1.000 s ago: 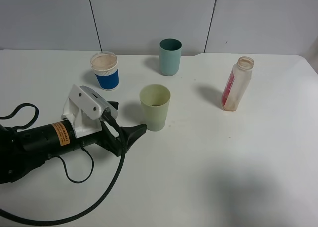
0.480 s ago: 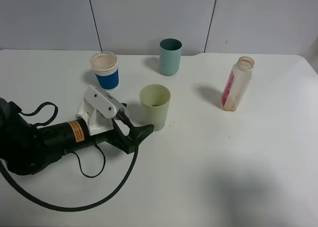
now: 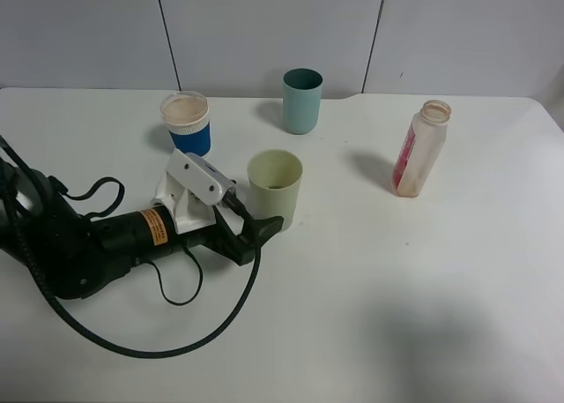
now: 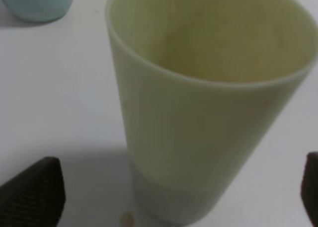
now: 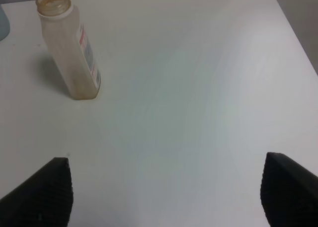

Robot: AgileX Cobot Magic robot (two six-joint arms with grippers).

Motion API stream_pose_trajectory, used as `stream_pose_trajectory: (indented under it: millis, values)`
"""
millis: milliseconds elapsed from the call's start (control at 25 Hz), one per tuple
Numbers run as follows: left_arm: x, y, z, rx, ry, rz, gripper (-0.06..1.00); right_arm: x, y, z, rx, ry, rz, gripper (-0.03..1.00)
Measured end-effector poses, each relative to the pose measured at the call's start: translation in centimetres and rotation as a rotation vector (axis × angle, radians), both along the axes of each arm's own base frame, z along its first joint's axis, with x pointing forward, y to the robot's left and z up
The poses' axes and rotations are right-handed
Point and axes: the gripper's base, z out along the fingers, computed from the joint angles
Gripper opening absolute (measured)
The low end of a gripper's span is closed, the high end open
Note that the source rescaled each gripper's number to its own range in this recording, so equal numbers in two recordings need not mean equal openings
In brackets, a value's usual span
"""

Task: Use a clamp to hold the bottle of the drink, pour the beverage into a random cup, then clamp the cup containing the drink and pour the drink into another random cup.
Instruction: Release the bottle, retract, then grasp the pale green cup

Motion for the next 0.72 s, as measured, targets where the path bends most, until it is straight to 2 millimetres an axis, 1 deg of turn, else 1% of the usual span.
stream_pose_trajectory:
  millis: [280,720]
  values:
    - [0.56,-0.43,-0.16,-0.006,-0.009,-0.003,0.99,0.0,0.0,0.0,0.0,0.0,0.0,0.6]
    - [0.47,-0.57,-0.17,-0.006,-0.011,-0.023,0.99,0.0,0.0,0.0,0.0,0.0,0.0,0.6]
